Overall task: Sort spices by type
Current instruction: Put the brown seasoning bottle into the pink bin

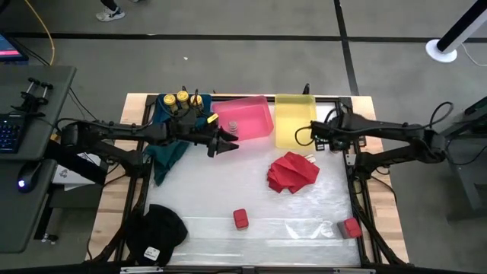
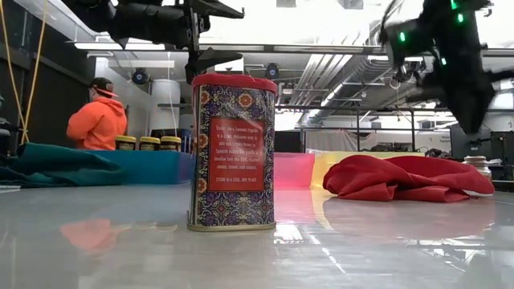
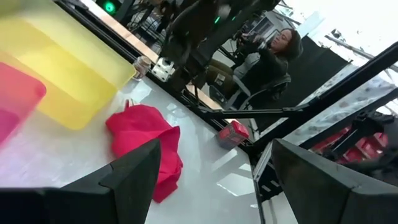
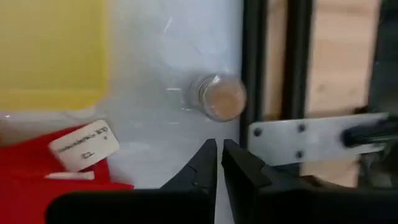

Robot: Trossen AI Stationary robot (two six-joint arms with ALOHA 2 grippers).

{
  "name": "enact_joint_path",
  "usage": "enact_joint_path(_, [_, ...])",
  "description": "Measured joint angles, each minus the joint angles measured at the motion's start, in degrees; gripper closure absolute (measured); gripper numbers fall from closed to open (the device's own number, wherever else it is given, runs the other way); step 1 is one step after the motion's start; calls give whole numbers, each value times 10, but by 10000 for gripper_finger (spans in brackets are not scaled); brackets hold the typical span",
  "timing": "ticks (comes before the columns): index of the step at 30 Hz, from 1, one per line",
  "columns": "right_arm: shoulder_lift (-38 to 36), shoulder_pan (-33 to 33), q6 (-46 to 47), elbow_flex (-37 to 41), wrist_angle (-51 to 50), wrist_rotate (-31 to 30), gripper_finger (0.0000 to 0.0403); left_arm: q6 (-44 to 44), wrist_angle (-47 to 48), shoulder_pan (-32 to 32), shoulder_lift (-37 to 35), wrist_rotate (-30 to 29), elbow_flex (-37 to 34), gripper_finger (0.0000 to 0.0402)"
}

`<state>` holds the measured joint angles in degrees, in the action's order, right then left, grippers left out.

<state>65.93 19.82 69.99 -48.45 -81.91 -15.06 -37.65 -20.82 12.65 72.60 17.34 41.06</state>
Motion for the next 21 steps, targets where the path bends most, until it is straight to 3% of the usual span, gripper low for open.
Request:
enact_joint_path(5, [0,5,44,71,64,-2,399,-7,-2,0,0,0,0,108])
enact_joint_path(12, [3,8,80,61,68,-83,401,-8,-1,0,0,0,0,108])
enact_joint_path(21, [19,39,71,92,70,-83,402,-8,0,0,0,-1,0,108])
